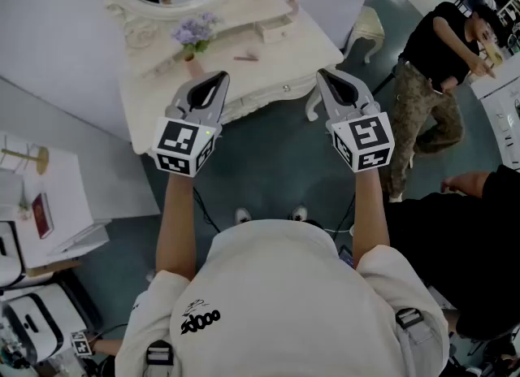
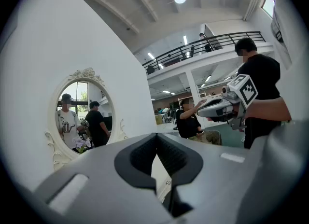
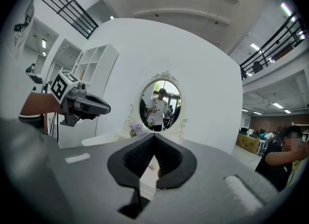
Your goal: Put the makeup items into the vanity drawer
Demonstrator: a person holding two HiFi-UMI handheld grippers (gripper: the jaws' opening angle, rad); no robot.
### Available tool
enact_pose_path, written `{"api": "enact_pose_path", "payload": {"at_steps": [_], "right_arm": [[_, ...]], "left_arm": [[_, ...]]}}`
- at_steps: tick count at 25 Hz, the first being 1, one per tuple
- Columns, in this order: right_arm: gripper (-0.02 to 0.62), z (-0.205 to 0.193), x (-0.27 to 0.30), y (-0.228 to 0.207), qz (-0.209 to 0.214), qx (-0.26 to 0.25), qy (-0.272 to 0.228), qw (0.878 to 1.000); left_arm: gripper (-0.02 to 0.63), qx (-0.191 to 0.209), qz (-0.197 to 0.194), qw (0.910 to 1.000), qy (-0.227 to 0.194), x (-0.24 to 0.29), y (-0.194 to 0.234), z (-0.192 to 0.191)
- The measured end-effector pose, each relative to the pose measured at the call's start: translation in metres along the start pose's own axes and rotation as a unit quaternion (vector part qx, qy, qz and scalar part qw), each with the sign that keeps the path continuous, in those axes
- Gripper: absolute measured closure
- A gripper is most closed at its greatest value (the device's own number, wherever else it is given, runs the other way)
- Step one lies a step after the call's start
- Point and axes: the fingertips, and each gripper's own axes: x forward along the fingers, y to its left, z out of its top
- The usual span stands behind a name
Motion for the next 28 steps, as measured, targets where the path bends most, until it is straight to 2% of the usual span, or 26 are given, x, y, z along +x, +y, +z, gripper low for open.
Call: {"api": "enact_pose_path", "payload": {"at_steps": [9,13,16,20,24,28], "right_arm": [[0.594,0.000,-0.006,-0.024,0.004,0.015,-0.026,1.000],[0.594,-0.009,-0.012,-0.035,0.024,0.017,-0.028,0.999],[0.594,-0.017,-0.020,-0.046,0.036,0.018,-0.028,0.999],[0.594,-0.031,-0.032,-0.054,0.064,0.027,-0.033,0.997],[0.594,-0.045,-0.028,-0.073,0.079,0.047,-0.029,0.995],[0.594,-0.051,-0.015,-0.092,0.081,0.047,-0.023,0.995]], "left_arm": [[0.588,-0.006,-0.006,0.9999,0.015,0.022,-0.024,-0.003],[0.588,-0.012,-0.014,0.9996,0.023,0.033,-0.045,-0.007],[0.588,-0.012,0.001,0.9995,0.028,0.041,-0.060,-0.009],[0.588,-0.033,0.030,0.9984,0.034,0.052,-0.078,-0.014],[0.588,-0.027,0.034,0.9974,0.057,0.071,-0.088,-0.021],[0.588,-0.023,0.042,0.9971,0.059,0.092,-0.078,-0.018]]}}
